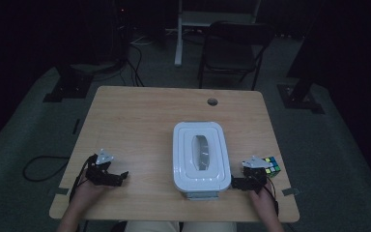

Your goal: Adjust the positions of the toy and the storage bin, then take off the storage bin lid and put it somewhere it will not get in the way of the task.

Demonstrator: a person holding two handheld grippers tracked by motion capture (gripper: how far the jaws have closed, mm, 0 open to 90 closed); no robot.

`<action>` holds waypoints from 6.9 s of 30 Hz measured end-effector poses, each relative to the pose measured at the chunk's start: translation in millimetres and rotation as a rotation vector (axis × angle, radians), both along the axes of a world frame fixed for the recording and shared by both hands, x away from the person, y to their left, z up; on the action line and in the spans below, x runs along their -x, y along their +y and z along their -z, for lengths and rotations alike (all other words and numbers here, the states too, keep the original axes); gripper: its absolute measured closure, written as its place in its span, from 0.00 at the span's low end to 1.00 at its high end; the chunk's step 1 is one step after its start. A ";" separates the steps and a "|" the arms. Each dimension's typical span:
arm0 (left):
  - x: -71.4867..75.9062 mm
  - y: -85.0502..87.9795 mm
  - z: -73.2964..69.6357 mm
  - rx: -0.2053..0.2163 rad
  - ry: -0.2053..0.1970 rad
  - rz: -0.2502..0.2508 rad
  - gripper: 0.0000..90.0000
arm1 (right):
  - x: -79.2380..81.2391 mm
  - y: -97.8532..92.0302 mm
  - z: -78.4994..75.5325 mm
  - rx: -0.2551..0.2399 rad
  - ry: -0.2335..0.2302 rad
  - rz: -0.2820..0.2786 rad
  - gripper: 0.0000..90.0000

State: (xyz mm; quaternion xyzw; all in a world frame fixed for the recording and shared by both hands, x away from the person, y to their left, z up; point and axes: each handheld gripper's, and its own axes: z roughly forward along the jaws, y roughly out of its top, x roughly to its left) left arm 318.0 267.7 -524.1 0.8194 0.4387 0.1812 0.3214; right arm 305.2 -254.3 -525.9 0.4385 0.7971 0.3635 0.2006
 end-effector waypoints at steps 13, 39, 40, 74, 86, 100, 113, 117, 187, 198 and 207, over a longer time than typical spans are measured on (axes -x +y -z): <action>1.3 0.8 -0.4 -0.003 0.003 0.027 0.02 | -4.7 -0.2 1.7 0.022 0.042 0.007 0.14; 9.6 -29.4 -63.5 0.060 -0.027 0.150 0.02 | -4.7 -0.2 1.7 0.022 0.042 0.008 0.14; 9.2 -31.4 -65.9 0.059 -0.030 0.155 0.02 | -4.6 -0.2 1.7 0.021 0.042 0.008 0.14; 11.7 -123.3 -130.6 0.138 -0.123 0.428 0.02 | -4.2 0.0 1.7 0.021 0.042 0.012 0.14; 9.6 -157.6 -133.2 0.143 -0.122 0.516 0.02 | -4.2 -0.1 1.7 0.021 0.042 0.012 0.14; 1.8 -189.8 -134.9 0.164 -0.091 0.564 0.02 | -3.7 0.1 1.7 0.021 0.042 0.015 0.14; -8.2 -220.4 -135.9 0.157 -0.053 0.596 0.02 | -3.8 0.0 1.7 0.021 0.041 0.014 0.14; -8.6 -231.8 -134.5 0.130 -0.051 0.602 0.02 | -3.8 0.0 1.7 0.021 0.041 0.014 0.14; -0.5 -231.6 -151.4 0.308 0.011 0.590 0.77 | -3.5 0.1 1.7 0.020 0.042 0.014 0.14; 1.7 -211.7 -159.6 0.308 -0.017 0.577 0.78 | -3.6 0.1 1.7 0.021 0.042 0.014 0.14; 1.0 -194.6 -163.2 0.316 -0.018 0.570 0.79 | -3.6 0.1 1.6 0.021 0.042 0.015 0.14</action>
